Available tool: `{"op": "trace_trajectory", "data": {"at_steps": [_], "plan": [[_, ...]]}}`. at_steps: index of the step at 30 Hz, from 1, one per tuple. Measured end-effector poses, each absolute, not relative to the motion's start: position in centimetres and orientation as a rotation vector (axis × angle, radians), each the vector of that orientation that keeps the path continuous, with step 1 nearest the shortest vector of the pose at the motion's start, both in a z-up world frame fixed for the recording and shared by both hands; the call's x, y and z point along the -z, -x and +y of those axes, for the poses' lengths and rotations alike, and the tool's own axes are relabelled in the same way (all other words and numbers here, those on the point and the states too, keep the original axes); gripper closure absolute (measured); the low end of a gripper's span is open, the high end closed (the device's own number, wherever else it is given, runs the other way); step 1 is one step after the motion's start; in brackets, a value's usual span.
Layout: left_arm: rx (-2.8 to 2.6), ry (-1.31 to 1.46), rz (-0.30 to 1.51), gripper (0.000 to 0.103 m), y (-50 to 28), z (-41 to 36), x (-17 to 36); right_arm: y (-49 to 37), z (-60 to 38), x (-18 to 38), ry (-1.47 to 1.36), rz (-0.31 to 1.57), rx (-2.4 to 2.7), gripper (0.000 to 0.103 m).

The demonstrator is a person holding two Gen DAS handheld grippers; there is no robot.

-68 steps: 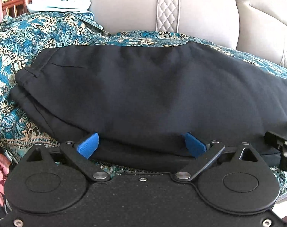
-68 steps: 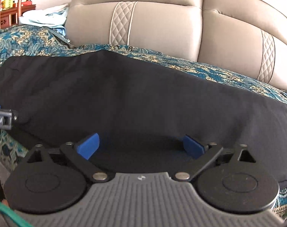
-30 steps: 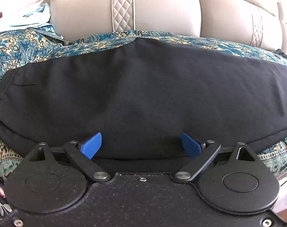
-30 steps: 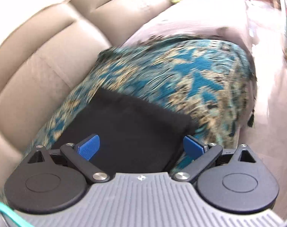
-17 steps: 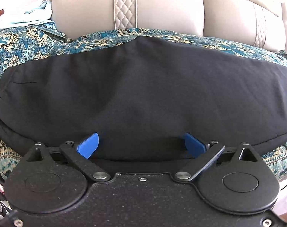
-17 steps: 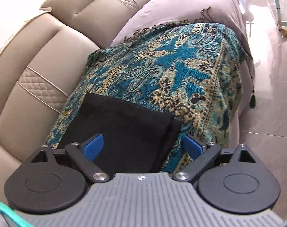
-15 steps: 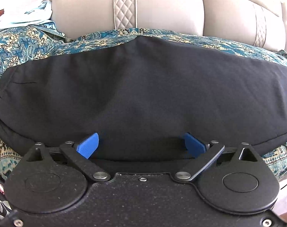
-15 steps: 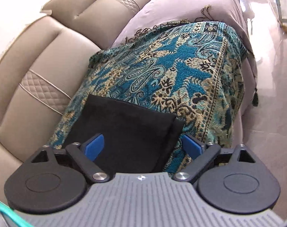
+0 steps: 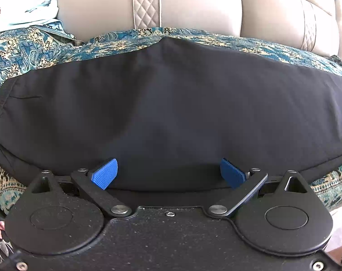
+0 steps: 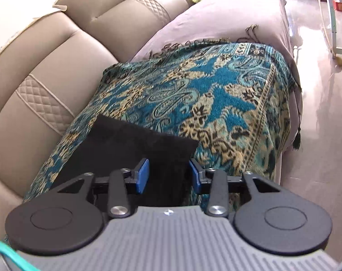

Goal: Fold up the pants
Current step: 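Grasp the trouser edge with the right gripper and lift it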

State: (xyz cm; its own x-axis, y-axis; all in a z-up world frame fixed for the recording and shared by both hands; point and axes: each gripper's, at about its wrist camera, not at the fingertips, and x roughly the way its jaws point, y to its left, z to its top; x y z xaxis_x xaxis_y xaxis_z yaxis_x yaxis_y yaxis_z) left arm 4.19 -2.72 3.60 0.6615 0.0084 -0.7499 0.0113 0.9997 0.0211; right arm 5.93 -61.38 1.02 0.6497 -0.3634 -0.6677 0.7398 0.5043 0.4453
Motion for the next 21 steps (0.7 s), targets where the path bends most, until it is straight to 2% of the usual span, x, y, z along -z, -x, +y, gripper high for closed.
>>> {"op": "trace_trajectory", "data": {"at_steps": [1, 2, 3, 5, 6, 8, 9, 10, 15, 21], "plan": [[0.003, -0.025, 0.856, 0.005, -4.3, -2.6, -3.7, -6.1, -61.2, -1.1, -0.779, 0.543, 0.716, 0.065], [0.004, -0.023, 0.86, 0.005, -4.3, -2.6, -3.7, -6.4, -60.9, -1.3, -0.764, 0.549, 0.725, 0.072], [0.003, -0.017, 0.864, 0.006, -4.2, -2.5, -3.7, -6.7, -60.7, -1.4, -0.75, 0.563, 0.729, 0.093], [-0.011, 0.008, 0.858, 0.01, -4.1, -1.9, -4.0, -7.3, -60.2, -1.5, -0.767, 0.569, 0.697, 0.094], [-0.016, 0.025, 0.852, 0.016, -4.1, -1.6, -4.1, -7.7, -59.9, -1.7, -0.774, 0.565, 0.687, 0.094], [-0.036, 0.063, 0.827, 0.04, -3.7, -0.7, -4.5, -8.5, -58.8, -2.2, -0.777, 0.553, 0.659, 0.094], [-0.049, 0.076, 0.813, 0.056, -3.5, -0.2, -4.7, -9.0, -58.0, -2.5, -0.78, 0.548, 0.632, 0.094], [-0.057, 0.091, 0.808, 0.062, -3.5, 0.4, -4.9, -9.8, -57.1, -2.7, -0.783, 0.549, 0.6, 0.094], [-0.085, 0.197, 0.817, 0.062, -3.4, 3.2, -5.5, -14.7, -50.3, -3.4, -0.716, 0.598, 0.416, 0.094], [-0.167, 0.222, 0.813, 0.061, -2.3, 5.8, -6.2, -19.0, -35.3, -3.3, -0.512, 0.714, 0.007, 0.094]]}}
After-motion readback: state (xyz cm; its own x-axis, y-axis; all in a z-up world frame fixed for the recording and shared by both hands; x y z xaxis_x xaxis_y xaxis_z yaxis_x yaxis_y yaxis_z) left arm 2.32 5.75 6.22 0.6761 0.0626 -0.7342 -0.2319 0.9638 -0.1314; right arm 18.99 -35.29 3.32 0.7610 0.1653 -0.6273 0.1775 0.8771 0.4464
